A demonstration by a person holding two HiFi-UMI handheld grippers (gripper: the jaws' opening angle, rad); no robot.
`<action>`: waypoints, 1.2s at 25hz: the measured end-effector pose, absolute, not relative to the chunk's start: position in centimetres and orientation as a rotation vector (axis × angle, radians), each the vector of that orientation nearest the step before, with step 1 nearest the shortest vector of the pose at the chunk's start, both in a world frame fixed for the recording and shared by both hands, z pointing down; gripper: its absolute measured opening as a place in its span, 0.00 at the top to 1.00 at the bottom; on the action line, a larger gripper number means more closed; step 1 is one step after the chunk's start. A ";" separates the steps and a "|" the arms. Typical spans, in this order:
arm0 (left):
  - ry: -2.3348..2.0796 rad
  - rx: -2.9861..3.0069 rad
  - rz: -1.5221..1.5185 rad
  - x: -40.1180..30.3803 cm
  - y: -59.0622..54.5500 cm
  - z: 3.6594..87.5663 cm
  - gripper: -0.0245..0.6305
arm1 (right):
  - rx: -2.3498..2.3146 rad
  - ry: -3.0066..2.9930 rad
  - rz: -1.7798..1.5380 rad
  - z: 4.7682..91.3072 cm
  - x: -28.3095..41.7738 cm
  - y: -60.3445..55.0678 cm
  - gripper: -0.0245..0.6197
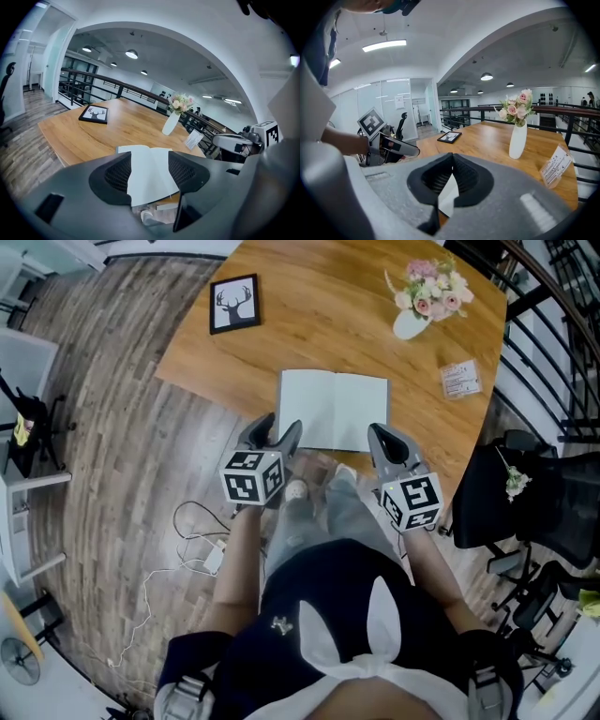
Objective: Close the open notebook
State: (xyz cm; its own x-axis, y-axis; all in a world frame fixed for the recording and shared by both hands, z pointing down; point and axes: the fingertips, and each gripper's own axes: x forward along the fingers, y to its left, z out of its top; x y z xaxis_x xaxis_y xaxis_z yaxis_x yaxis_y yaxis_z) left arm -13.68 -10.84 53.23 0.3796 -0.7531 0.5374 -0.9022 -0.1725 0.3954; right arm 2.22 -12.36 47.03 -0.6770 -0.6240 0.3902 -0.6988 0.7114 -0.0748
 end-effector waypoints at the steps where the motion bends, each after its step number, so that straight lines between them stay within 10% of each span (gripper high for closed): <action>1: -1.422 1.965 0.296 -13.9 -10.7 53.7 0.59 | 1.031 -2.580 0.314 47.3 2.1 -12.4 0.96; 30: -1.322 1.709 0.419 -15.9 -7.9 65.8 0.57 | 1.035 -2.500 0.396 51.1 1.9 -12.2 0.96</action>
State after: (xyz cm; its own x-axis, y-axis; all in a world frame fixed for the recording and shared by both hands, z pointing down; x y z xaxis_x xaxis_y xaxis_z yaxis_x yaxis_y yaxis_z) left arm -15.91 -7.86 65.78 0.3689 -0.5874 0.7203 -0.8950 -0.0156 0.4457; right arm 1.86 -12.17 51.06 -0.6435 -0.6063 0.4672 -0.7210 0.6851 -0.1040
